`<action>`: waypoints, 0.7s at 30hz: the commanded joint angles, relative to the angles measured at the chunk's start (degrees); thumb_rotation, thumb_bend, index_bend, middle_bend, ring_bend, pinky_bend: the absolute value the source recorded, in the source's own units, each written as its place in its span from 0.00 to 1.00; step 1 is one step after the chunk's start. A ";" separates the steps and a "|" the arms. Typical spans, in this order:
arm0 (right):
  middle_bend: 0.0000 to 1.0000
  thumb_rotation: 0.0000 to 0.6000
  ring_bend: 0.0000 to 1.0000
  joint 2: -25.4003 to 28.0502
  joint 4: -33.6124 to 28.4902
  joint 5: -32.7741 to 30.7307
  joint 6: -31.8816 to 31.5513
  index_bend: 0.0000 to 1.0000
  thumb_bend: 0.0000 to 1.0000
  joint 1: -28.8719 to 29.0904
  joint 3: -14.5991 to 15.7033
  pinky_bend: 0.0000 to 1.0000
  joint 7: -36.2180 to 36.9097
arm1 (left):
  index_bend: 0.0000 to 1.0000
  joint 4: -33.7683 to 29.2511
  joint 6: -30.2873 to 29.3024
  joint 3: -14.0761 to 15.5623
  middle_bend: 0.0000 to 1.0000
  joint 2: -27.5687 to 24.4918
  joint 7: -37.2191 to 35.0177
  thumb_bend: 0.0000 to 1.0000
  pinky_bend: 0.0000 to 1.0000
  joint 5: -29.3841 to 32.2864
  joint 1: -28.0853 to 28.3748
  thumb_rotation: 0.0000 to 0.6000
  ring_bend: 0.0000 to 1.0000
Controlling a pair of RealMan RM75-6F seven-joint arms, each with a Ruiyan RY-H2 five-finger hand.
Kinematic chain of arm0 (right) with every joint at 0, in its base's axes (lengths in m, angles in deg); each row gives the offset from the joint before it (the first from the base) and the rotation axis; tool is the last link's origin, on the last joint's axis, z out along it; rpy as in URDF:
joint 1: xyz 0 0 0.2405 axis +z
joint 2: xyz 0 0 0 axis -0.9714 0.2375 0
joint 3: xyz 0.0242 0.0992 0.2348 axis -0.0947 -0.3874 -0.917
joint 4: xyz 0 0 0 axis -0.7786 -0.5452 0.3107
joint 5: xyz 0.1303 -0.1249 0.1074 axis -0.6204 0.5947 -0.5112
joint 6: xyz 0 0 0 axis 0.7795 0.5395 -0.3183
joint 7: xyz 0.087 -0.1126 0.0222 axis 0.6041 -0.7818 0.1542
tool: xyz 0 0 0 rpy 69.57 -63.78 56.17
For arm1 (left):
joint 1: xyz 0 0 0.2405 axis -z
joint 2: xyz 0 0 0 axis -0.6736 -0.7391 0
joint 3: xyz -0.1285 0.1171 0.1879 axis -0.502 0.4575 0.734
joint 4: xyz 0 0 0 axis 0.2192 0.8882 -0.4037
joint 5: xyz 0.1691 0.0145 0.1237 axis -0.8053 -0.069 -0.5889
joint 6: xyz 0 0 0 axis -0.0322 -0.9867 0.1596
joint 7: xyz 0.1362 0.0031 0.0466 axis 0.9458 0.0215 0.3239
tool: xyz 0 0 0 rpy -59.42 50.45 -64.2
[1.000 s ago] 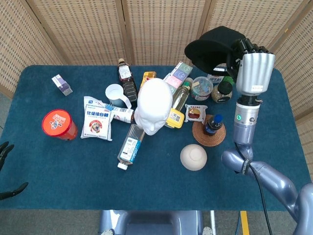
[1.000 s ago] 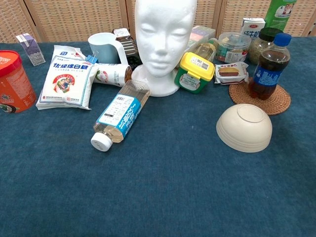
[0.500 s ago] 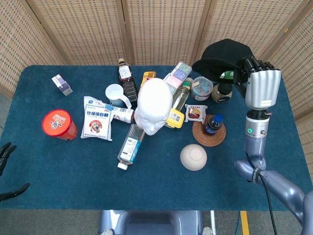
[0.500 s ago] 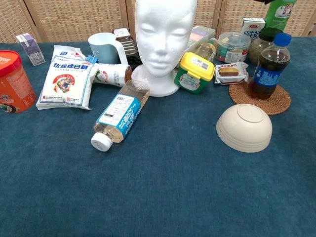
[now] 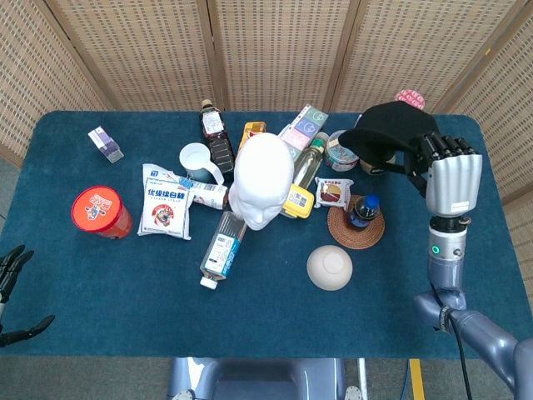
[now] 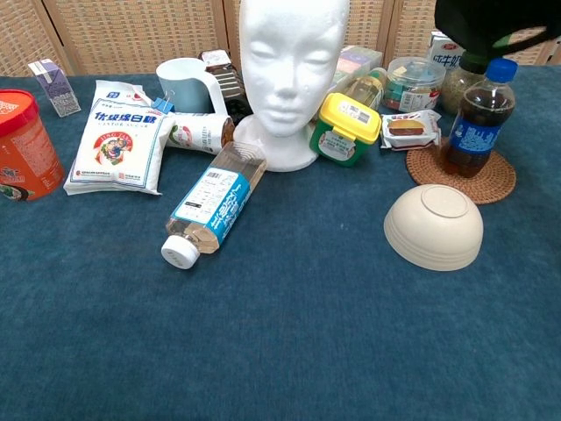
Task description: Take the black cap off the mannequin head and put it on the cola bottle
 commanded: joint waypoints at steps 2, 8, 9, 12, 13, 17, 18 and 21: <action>0.54 1.00 0.58 -0.27 0.73 1.55 -1.15 0.46 0.36 -1.18 1.74 0.58 -0.28 | 0.00 0.03 -0.12 0.18 0.00 -0.15 -0.29 0.16 0.00 -0.30 -0.08 1.00 0.00; 0.44 1.00 0.50 0.76 -1.40 4.52 -3.04 0.33 0.12 -3.06 4.58 0.46 0.29 | 0.00 0.09 -0.32 0.20 0.00 -0.32 -0.71 0.16 0.00 -0.33 -0.13 1.00 0.00; 0.44 1.00 0.49 0.96 -2.37 5.52 -3.56 0.33 0.10 -3.54 5.52 0.45 0.61 | 0.00 0.10 -0.24 0.22 0.00 -0.30 -0.59 0.16 0.00 -0.39 -0.08 1.00 0.00; 0.40 1.00 0.46 1.88 -5.17 7.83 -4.85 0.29 0.04 -4.56 7.27 0.40 -0.14 | 0.00 0.07 -0.14 0.33 0.00 -0.22 -0.29 0.16 0.00 -0.61 -0.04 1.00 0.00; 0.38 1.00 0.44 2.21 -6.25 8.72 -5.59 0.29 0.03 -4.85 7.68 0.39 -0.57 | 0.00 0.06 -0.13 0.37 0.00 -0.22 -0.24 0.16 0.00 -0.67 -0.04 1.00 0.00; 0.37 1.00 0.43 3.44 -10.64 10.67 -7.25 0.28 0.03 -5.67 8.23 0.37 -1.58 | 0.00 0.10 -0.26 0.41 0.00 -0.30 -0.56 0.16 0.00 -0.73 -0.07 1.00 0.00; 0.37 1.00 0.43 3.90 -11.73 10.92 -7.48 0.28 0.03 -5.89 8.23 0.37 -1.73 | 0.00 0.13 -0.30 0.42 0.00 -0.32 -0.70 0.16 0.00 -0.73 -0.08 1.00 0.00; 0.37 1.00 0.42 5.82 -14.94 11.74 -8.00 0.28 0.03 -6.67 8.31 0.37 -1.77 | 0.00 0.19 -0.42 0.41 0.00 -0.42 -0.94 0.16 0.00 -0.73 -0.10 1.00 0.00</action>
